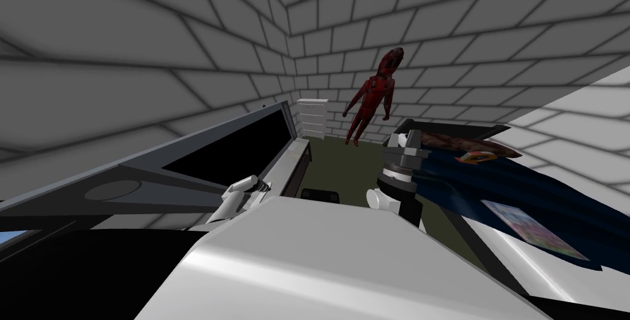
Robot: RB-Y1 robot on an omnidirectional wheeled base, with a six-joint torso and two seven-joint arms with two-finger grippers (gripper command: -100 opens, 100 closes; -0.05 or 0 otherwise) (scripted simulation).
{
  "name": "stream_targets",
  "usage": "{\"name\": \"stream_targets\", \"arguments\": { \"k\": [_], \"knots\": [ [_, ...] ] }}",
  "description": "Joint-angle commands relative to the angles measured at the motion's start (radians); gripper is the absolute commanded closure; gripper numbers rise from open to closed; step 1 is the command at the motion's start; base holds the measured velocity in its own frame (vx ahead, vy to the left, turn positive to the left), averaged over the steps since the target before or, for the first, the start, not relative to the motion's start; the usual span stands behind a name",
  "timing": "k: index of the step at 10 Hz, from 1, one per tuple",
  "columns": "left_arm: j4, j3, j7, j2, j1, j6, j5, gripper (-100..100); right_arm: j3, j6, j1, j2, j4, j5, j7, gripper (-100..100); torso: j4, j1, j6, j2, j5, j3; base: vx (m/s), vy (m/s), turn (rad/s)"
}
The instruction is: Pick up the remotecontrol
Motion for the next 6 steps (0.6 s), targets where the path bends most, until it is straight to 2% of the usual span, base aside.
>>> {"name": "stream_targets", "arguments": {
  "k": [1, 3, 6],
  "knots": [
    [0.026, -0.002, 0.02, 0.01, 0.01, 0.039, 0.02, -100, 0.0, 0.0, 0.0, 0.0, 0.0, 0.0, 0.0, 0, 0.0, 0.0, 0.0, 0.0, 0.0, 0.0, 0.033, 0.046, 0.027],
    [0.067, -0.007, 0.038, 0.022, 0.011, 0.075, 0.04, -100, 0.0, 0.0, 0.0, 0.0, 0.0, 0.0, 0.0, 0, 0.0, 0.001, 0.0, 0.0, 0.0, 0.0, 0.031, 0.063, 0.024],
    [0.097, -0.011, 0.05, 0.028, 0.015, 0.099, 0.053, -100, 0.0, 0.0, 0.0, 0.0, 0.0, 0.0, 0.0, 0, 0.0, -0.001, 0.0, 0.001, 0.0, 0.0, 0.02, 0.036, 0.01]
  ]
}}
